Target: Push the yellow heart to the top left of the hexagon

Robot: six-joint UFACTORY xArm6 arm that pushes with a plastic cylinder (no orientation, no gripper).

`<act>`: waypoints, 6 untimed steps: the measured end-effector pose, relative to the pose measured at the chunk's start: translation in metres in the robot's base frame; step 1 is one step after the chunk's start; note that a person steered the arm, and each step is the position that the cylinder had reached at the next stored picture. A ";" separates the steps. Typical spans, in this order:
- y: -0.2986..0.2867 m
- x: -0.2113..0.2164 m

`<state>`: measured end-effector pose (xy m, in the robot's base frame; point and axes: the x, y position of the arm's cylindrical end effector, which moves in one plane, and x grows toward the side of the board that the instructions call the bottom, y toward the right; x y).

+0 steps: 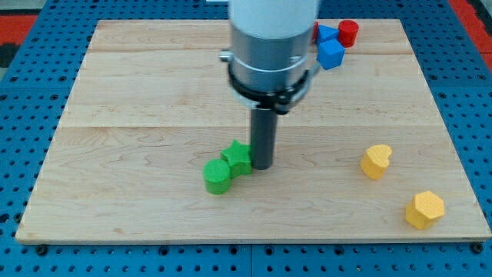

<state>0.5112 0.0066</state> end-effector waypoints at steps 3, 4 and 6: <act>0.159 -0.078; 0.161 -0.026; 0.180 -0.002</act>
